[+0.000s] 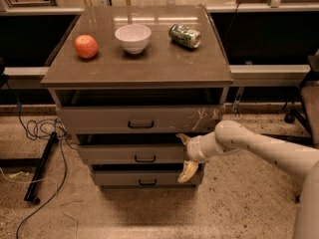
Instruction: Open middle drawer
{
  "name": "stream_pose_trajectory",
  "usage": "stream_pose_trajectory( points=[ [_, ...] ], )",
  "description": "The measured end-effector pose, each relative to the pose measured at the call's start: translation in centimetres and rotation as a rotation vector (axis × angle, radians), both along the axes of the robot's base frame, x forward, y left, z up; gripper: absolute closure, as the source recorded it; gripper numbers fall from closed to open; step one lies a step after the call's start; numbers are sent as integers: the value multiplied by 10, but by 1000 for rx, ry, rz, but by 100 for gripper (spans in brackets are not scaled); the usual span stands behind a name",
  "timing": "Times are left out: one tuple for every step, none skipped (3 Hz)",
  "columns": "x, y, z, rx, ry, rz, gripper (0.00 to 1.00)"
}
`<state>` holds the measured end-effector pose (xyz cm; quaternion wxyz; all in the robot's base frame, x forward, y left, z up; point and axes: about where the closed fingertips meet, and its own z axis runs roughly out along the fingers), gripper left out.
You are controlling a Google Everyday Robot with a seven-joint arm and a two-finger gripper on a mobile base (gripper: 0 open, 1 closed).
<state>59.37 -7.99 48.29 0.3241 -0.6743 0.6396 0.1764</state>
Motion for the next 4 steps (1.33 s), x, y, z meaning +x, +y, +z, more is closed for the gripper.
stream_pose_trajectory(
  points=[
    [14,-8,-16,29,-38,-53,0],
    [40,2,-46,28,-83,-76,0],
    [40,2,-46,28,-83,-76,0],
    [40,2,-46,28,-83,-75,15]
  ],
)
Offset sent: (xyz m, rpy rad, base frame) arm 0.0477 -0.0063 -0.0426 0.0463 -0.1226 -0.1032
